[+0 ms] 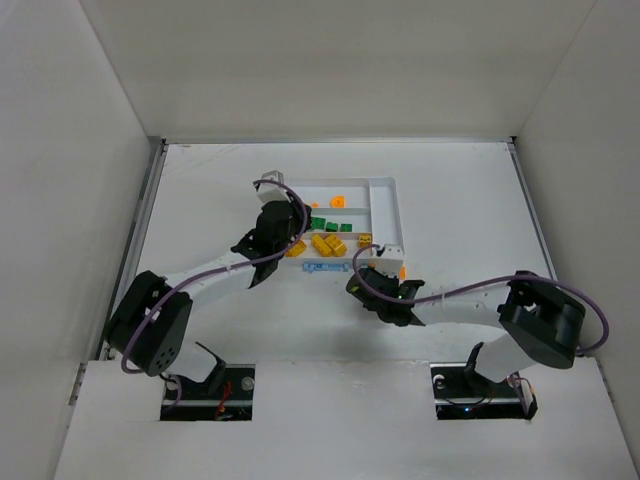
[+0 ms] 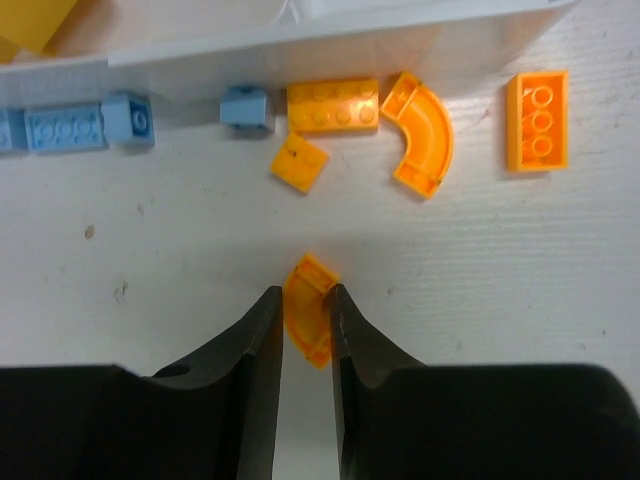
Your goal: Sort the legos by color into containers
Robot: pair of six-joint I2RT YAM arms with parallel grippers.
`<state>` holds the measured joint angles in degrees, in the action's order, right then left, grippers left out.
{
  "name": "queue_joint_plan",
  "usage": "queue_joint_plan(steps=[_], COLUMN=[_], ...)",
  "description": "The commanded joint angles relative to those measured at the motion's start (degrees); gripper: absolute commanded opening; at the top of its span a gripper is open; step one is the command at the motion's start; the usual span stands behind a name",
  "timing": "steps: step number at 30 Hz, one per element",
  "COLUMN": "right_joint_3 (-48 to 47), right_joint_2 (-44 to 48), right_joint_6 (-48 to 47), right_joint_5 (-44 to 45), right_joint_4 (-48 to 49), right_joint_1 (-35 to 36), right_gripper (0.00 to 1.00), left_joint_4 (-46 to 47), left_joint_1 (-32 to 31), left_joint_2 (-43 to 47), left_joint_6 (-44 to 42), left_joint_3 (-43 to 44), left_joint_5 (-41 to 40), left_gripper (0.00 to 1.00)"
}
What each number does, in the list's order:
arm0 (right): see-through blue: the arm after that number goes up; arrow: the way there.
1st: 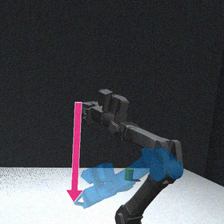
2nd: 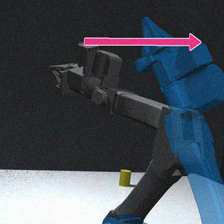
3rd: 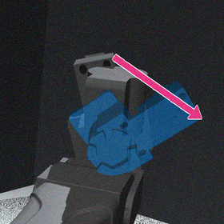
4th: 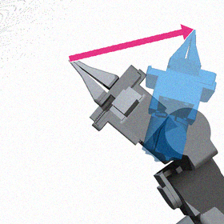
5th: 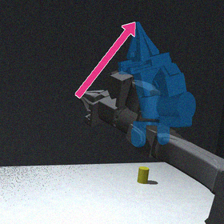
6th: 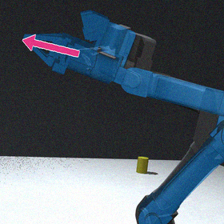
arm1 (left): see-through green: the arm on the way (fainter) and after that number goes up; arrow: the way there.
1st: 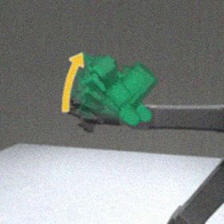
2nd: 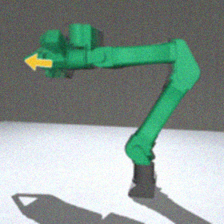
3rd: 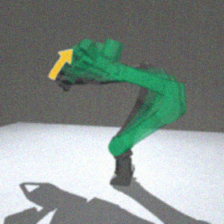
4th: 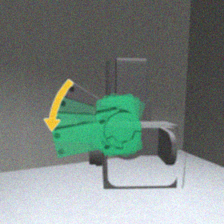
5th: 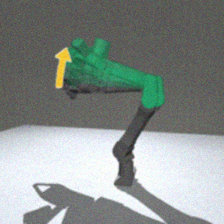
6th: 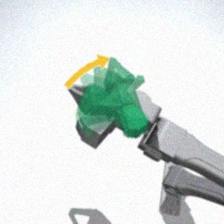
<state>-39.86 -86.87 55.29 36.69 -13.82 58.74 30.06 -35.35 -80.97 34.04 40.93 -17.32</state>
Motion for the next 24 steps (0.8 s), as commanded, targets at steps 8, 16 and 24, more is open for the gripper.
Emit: queue_joint_plan(steps=[8,16,24], right_joint_3=[5.49,7.68,6.29], right_joint_2=[12.06,20.76,21.05], right_joint_6=[-2.02,-4.13,-8.87], right_joint_5=[-1.62,-3.2,-7.68], right_joint_4=[-0.85,2.57,10.04], right_joint_1=[2.21,2.3,-0.77], right_gripper=[0.2,0.2,0.2], left_joint_4=[-2.72,-8.44,-10.11], left_joint_1=[5.07,8.5,9.21], left_joint_2=[-14.73,-26.68,-31.18], left_joint_6=[-1.26,-1.87,-2.23], left_joint_3=[16.8,28.49,32.46], left_joint_5=[2.82,3.52,2.82], left_gripper=[0.12,0.12,0.22])
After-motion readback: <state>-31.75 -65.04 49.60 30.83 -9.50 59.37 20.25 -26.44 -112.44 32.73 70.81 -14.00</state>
